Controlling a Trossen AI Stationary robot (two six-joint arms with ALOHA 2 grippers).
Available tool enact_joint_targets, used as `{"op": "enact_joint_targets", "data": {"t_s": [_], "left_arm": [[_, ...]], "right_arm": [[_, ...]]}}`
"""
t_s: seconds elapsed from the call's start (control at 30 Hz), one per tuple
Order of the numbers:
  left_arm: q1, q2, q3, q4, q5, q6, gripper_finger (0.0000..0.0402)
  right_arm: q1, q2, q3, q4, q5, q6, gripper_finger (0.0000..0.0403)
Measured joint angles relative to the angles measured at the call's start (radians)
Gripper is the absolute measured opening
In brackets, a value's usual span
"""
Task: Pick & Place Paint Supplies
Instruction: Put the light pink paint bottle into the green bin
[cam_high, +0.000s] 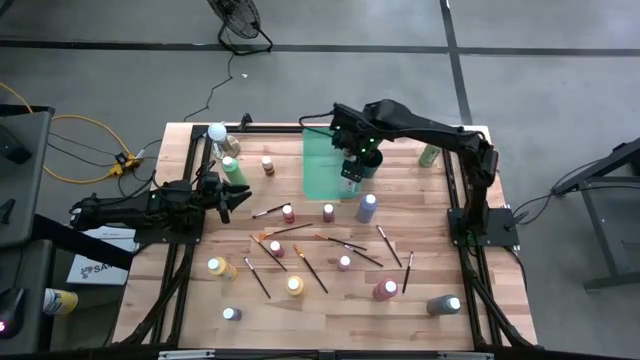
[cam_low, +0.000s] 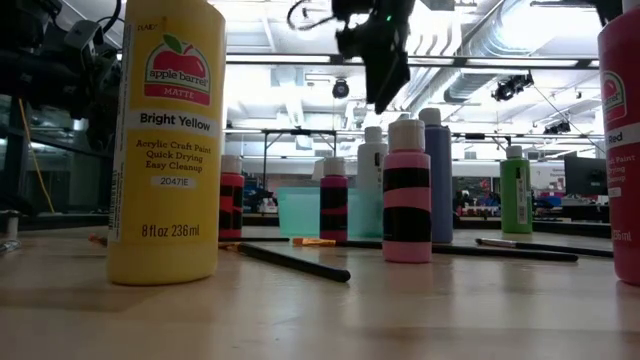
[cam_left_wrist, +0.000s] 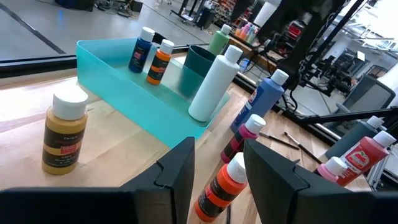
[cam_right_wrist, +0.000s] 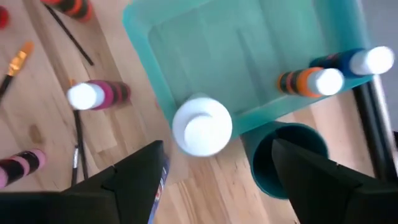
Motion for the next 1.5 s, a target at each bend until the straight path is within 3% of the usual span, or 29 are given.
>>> {"op": "enact_joint_targets", "data": {"t_s": [0.53,0.67,0.87,1.13,1.27,1.5], "left_arm": [[0.0,0.0,0.0,0.0,0.0,0.0,0.0136],[0.0,0.0,0.0,0.001,0.0,0.0,0.0136],[0.0,0.0,0.0,0.002,0.001,0.0,0.0136],[0.0,0.0,0.0,0.002,0.001,0.0,0.0136],[0.0,0.0,0.0,0.002,0.001,0.0,0.0136],[0.0,0.0,0.0,0.002,0.001,0.0,0.0136]], "right_arm": [[0.123,-0.195,0.0,-0.152,-0.007,0.039,0.0293],[0.16,-0.27,-0.098,-0.156,-0.004,0.088,0.0293],[0.243,-0.4,-0.299,-0.148,-0.004,0.342,0.0293],[0.36,-0.471,-0.44,-0.099,-0.002,0.638,0.0293],[0.463,-0.465,-0.492,0.016,-0.007,0.6,0.0293],[0.609,-0.416,-0.591,0.367,-0.01,0.314,0.0293]]}}
